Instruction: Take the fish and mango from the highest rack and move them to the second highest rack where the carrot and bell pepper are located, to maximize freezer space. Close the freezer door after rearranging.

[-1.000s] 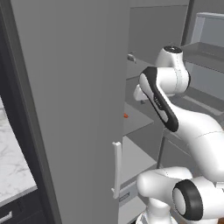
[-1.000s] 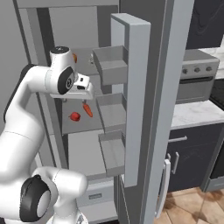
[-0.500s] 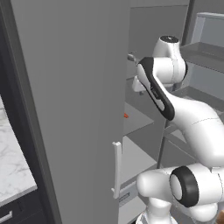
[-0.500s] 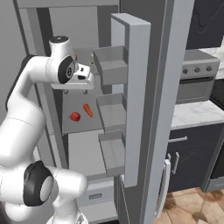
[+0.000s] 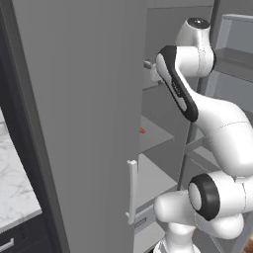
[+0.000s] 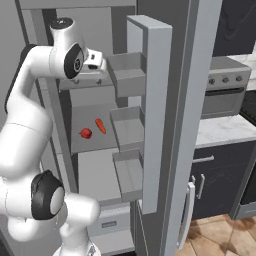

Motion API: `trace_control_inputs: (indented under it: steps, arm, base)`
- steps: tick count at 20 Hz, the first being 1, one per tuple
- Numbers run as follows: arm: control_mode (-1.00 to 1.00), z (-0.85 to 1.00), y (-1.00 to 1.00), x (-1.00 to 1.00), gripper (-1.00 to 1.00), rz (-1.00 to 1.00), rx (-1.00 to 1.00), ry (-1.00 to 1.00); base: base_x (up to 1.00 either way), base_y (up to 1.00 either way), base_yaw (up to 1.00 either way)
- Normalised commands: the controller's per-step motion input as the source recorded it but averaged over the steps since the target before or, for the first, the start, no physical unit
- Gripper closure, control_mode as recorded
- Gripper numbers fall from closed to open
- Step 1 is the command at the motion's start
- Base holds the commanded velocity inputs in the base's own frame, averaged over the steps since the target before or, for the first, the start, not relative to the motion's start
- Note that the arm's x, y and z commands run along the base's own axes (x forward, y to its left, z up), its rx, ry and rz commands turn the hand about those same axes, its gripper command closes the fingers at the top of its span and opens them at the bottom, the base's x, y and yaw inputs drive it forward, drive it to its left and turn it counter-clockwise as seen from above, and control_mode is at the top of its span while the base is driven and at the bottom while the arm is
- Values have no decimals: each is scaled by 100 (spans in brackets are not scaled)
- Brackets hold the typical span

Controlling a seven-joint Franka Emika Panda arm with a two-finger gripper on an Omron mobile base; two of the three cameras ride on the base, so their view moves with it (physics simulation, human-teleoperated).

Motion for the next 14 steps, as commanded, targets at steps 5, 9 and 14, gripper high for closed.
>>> trace_control_inputs:
  steps: [5, 9, 14]
  arm:
    - [-100, 4, -2, 52, -100, 0, 0, -14]
    - [-100, 0, 0, 59, -100, 0, 0, 0]
    - [-100, 4, 0, 49, -100, 0, 0, 0]
  base:
    - [0, 0, 0]
    - [0, 0, 0]
    - [0, 0, 0]
